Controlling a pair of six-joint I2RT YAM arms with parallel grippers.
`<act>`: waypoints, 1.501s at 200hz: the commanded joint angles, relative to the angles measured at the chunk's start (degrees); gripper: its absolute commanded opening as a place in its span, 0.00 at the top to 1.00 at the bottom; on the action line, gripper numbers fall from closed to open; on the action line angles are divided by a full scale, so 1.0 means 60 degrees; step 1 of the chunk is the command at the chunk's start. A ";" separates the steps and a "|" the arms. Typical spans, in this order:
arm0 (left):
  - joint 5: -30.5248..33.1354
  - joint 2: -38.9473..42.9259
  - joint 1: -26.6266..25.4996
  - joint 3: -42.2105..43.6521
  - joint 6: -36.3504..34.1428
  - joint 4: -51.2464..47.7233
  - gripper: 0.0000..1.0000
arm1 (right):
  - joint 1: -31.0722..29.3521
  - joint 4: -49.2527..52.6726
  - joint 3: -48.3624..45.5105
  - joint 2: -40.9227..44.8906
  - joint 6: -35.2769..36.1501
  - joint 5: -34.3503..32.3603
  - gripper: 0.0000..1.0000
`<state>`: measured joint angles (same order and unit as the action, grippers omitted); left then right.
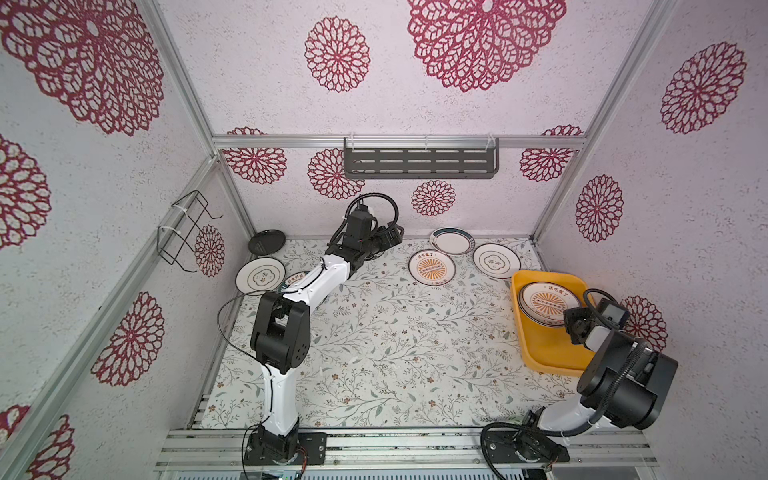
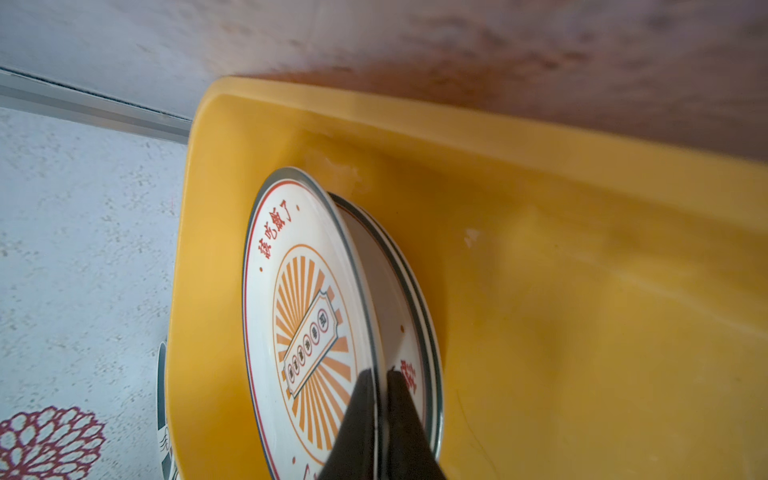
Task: Place the plates into the plastic bin on the countertop
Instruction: 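Lower the plate into the yellow bin onto the other plates with the right gripper, then open the right gripper and withdraw it from the bin while the left arm retracts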
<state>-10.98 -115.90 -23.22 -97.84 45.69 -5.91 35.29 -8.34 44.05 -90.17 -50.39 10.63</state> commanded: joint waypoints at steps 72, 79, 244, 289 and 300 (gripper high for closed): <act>-0.0260 0.0474 0.0194 0.0328 -0.0024 0.0060 0.03 | -0.0583 0.1669 0.1033 0.0104 0.0993 -0.0561 0.41; -0.0260 0.0464 0.0194 0.0446 -0.0062 0.0077 0.03 | -0.0642 0.1812 0.1098 0.0168 0.1040 -0.0647 0.37; 0.0196 0.5884 0.1179 0.5186 -0.0161 -0.1232 0.03 | -0.2596 0.5237 0.1177 0.4065 0.1185 -0.1697 0.01; 0.0183 0.7822 0.2085 0.6796 0.0295 -0.2071 0.03 | -0.4621 0.5816 0.1046 0.4953 0.0681 -0.1929 0.01; -0.0037 0.8197 0.2384 0.7127 0.0518 -0.2310 0.03 | -0.5279 0.5828 0.0984 0.5079 0.0470 -0.2137 0.01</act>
<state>-10.13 -70.70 -12.29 -58.39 46.26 -15.49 9.82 24.03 50.72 -62.04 -44.73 0.75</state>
